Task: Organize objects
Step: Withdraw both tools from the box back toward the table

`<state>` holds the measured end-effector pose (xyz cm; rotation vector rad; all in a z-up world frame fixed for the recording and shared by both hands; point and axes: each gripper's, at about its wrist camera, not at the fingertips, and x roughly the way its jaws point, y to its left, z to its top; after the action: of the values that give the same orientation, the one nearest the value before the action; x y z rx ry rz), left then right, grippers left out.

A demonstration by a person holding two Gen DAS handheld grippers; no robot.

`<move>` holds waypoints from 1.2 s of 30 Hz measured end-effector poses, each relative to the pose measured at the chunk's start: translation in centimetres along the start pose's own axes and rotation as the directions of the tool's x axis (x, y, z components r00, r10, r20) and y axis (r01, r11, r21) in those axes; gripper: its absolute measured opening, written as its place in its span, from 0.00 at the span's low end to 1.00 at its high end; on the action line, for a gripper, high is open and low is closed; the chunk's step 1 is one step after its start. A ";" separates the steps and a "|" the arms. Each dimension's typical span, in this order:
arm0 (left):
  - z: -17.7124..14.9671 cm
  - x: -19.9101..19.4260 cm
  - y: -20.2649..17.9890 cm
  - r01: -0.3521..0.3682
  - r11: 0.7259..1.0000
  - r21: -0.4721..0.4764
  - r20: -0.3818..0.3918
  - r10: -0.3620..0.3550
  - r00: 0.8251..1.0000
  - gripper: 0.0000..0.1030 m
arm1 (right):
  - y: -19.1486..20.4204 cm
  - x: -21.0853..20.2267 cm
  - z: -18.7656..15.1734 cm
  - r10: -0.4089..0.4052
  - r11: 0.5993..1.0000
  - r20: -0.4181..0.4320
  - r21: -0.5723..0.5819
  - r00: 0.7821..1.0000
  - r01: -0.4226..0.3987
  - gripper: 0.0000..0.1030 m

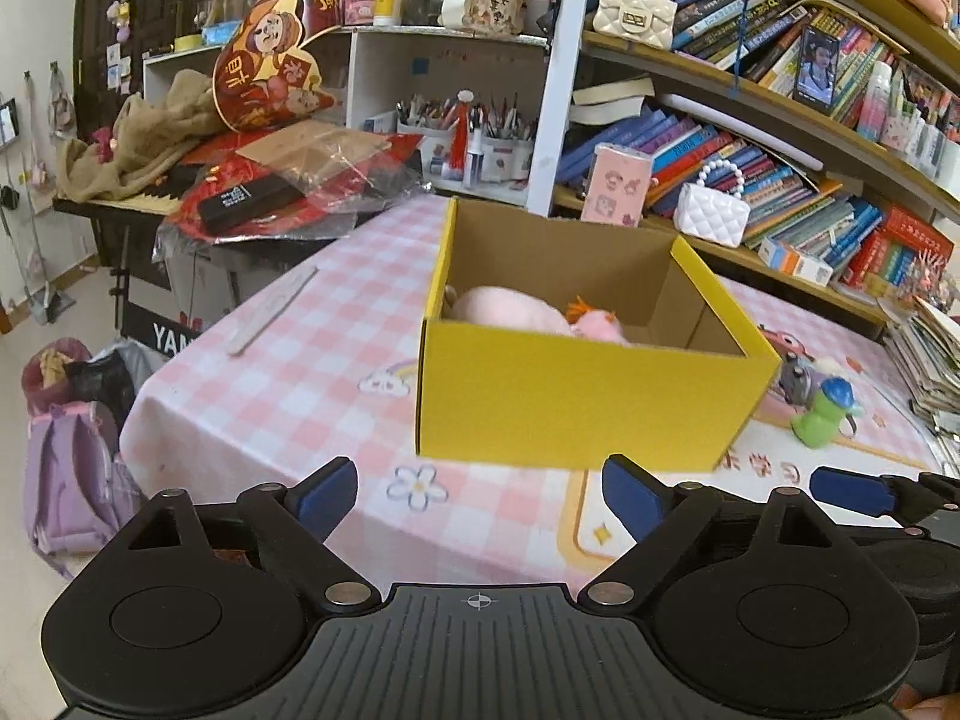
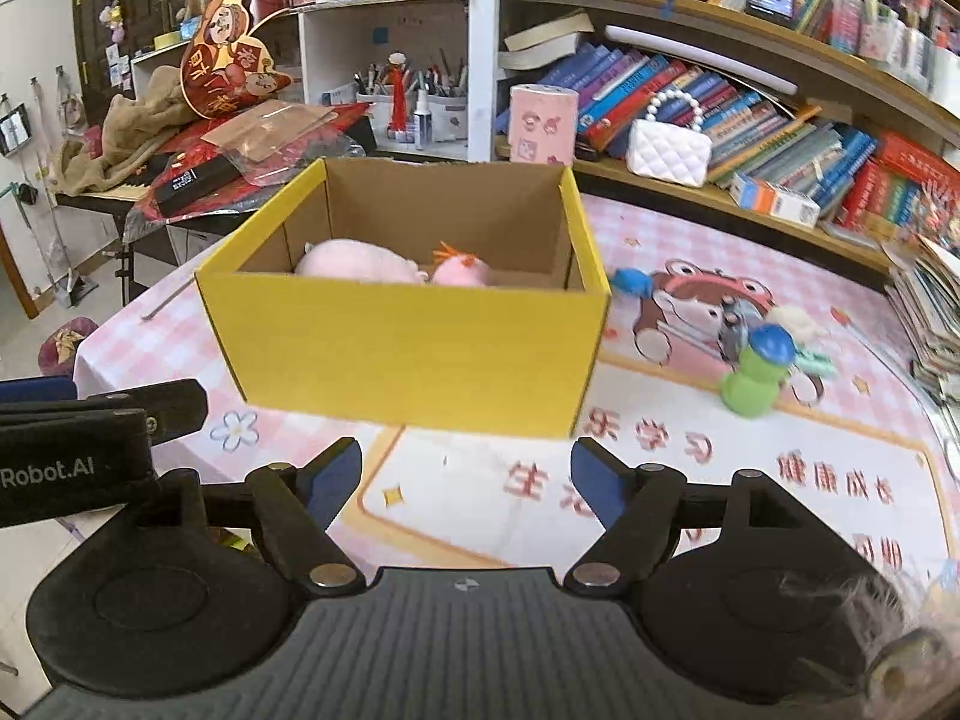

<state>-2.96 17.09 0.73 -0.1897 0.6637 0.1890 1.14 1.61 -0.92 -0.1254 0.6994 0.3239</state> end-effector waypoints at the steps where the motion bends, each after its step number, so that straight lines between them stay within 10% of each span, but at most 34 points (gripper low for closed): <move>1: -0.3 -0.2 -0.1 0.001 1.000 0.002 -0.003 -0.001 1.000 0.89 | -0.1 -0.3 -0.5 -0.006 1.000 -0.002 0.007 1.000 0.006 0.76; 36: -3.7 0.7 -9.6 0.283 0.932 0.227 -0.179 -0.245 0.953 0.91 | -9.6 -6.1 -8.2 -0.321 0.894 -0.136 0.282 0.937 0.347 0.83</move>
<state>-2.42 7.08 -1.47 -0.0485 0.7953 -0.1713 -5.01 -10.75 -3.14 0.0332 0.7900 -0.1232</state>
